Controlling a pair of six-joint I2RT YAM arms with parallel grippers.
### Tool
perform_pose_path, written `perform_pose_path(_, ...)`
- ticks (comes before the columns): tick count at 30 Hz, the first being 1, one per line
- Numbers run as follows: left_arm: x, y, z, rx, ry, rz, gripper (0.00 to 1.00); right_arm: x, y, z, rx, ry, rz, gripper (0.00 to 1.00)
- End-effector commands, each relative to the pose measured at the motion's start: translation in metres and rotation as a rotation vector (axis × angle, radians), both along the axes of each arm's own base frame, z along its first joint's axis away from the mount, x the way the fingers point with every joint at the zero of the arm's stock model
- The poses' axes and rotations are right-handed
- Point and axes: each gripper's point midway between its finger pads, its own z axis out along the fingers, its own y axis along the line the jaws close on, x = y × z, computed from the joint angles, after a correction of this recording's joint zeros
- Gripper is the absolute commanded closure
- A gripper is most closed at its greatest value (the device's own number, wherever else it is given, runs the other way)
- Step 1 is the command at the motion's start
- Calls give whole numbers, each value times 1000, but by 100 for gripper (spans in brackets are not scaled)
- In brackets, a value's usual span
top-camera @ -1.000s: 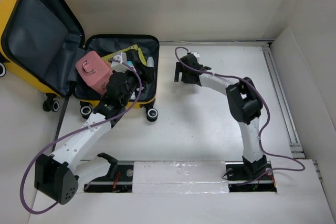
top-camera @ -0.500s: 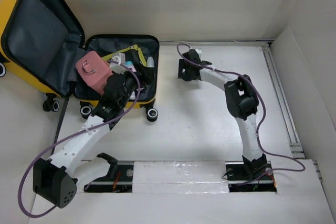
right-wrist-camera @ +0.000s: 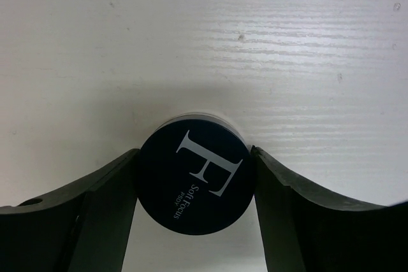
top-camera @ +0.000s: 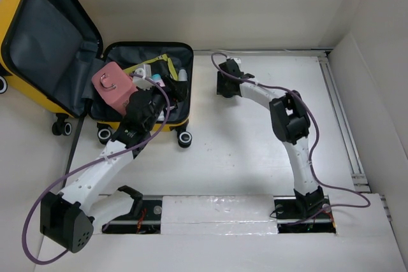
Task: Pack the luggage
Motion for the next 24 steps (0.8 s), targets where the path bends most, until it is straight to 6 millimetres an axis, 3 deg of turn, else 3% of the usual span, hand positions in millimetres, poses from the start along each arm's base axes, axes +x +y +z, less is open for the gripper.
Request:
perform_pose_path(1, -3, 0, 16, -56, -49, 2, 22, -3, 19, 32, 67, -86, 49, 53)
perform_pose_path(2, -3, 0, 18, -60, -57, 2, 22, -3, 18, 46, 74, -113, 56, 53)
perform_pose_path(3, -5, 2, 22, -66, -68, 2, 22, -8, 24, 81, 108, -168, 82, 53)
perform_pose_path(5, -8, 4, 39, -105, -101, 10, 24, -18, 42, 109, 188, -211, 163, 53)
perform_pose_path(6, -8, 4, 42, -110, -111, 10, 24, -24, 54, 145, 249, -266, 212, 53)
perform_pose_path(7, -10, 7, 49, -121, -131, 18, 24, -28, 61, 157, 287, -285, 248, 53)
perform_pose_path(8, -9, 9, 49, -130, -129, 30, 24, -42, 85, 171, 333, -287, 326, 52)
perform_pose_path(10, -10, 14, 59, -137, -141, 51, 24, -52, 106, 192, 379, -314, 391, 52)
perform_pose_path(11, -11, 20, 70, -136, -161, 79, 24, -62, 126, 205, 413, -334, 445, 52)
perform_pose_path(12, -10, 23, 66, -129, -148, 96, 24, -62, 139, 215, 434, -355, 473, 52)
perform_pose_path(14, -9, 27, 65, -112, -136, 121, 24, -56, 158, 207, 453, -342, 512, 51)
perform_pose_path(15, -8, 32, 69, -108, -146, 144, 24, -57, 177, 229, 503, -372, 551, 49)
perform_pose_path(16, -8, 32, 66, -101, -134, 145, 24, -52, 184, 231, 522, -375, 557, 48)
perform_pose_path(17, -7, 34, 61, -92, -119, 159, 24, -43, 196, 209, 539, -338, 552, 44)
perform_pose_path(18, -7, 36, 63, -98, -113, 173, 24, -35, 202, 209, 551, -346, 549, 40)
perform_pose_path(19, -7, 38, 60, -93, -104, 182, 24, -26, 209, 235, 587, -404, 552, 34)
perform_pose_path(20, -7, 38, 55, -91, -85, 182, 24, -18, 219, 212, 592, -374, 553, 21)
perform_pose_path(21, -7, 40, 55, -91, -85, 192, 24, -14, 225, 216, 604, -388, 566, 13)
perform_pose_path(22, -6, 42, 47, -78, -66, 207, 24, -9, 225, 238, 640, -416, 574, 6)
perform_pose_path(24, -7, 47, 44, -77, -49, 232, 22, -9, 222, 240, 656, -394, 581, 0)
